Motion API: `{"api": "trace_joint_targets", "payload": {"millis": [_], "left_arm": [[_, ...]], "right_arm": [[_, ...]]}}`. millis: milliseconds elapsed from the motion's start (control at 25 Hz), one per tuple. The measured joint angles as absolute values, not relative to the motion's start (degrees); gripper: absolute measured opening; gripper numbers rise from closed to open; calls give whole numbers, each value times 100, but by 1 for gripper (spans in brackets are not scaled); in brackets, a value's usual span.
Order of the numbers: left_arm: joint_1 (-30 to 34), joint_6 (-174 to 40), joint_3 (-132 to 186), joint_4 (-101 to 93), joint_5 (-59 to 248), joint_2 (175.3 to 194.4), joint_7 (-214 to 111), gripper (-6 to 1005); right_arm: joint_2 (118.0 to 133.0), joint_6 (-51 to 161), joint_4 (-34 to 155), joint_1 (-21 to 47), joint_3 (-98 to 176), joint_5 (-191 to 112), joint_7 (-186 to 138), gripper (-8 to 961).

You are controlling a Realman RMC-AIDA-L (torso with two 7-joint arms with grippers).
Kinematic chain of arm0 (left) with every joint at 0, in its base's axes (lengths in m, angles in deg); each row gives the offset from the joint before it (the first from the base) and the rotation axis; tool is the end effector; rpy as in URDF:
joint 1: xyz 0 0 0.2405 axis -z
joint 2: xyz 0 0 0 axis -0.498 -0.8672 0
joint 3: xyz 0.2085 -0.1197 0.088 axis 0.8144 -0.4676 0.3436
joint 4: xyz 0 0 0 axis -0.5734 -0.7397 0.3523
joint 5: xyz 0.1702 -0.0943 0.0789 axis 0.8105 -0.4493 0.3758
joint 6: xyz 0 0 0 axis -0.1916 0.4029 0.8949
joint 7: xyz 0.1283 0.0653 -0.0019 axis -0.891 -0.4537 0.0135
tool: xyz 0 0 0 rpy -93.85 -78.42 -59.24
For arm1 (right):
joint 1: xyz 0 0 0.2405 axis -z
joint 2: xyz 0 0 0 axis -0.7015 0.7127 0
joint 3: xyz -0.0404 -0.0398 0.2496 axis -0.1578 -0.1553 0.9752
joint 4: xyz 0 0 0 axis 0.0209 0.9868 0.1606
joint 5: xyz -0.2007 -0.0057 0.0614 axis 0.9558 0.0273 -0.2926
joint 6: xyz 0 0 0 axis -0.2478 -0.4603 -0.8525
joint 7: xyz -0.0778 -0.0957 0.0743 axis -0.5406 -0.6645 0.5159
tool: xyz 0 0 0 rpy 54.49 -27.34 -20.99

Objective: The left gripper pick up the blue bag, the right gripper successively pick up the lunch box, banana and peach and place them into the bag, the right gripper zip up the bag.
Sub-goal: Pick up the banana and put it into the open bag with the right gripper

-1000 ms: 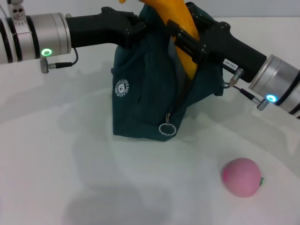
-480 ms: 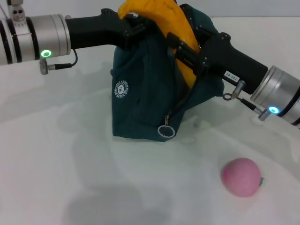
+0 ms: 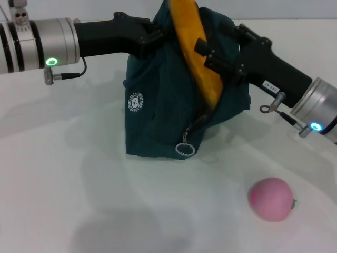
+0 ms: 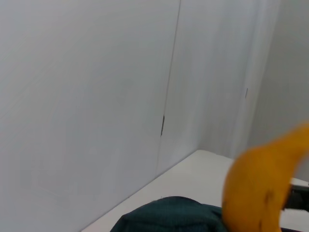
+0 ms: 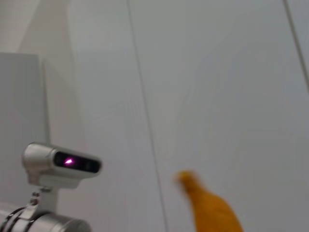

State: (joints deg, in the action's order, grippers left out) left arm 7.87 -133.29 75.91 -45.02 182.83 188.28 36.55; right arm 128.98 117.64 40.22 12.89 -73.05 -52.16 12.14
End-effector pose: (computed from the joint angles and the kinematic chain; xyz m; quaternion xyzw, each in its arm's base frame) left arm -0.1846 0.3996 0.0059 -0.9284 -0.1829 -0.2661 0.1838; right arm 0.1873 0.3465 -0.0553 -0.8310 0.1420 0.4678 0.2654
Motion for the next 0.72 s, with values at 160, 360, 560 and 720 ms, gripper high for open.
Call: {"api": "trace_joint_targets", "payload": {"millis": [160,360,560,720], "left_arm": [[789,-13331,7582,-4503,18300,18829,3663,111],[770,-13361,7563,-4540,18301,18829,3667,111],[721,-13484,7542,-4550,18134,18799,3633,111],[718,-13623,7537,-4554,17966,18731,3632,111]], "right_arm": [[12898,11773,4013,1365,-7256,-5390,974,721],[12899,11906,4011,1451,-7060,-5449,799,715],[12894,12066,4011,1561,-6587,-5459,681,710],[12875,11925,4060,1498,-6503,-5459,639,708]]}}
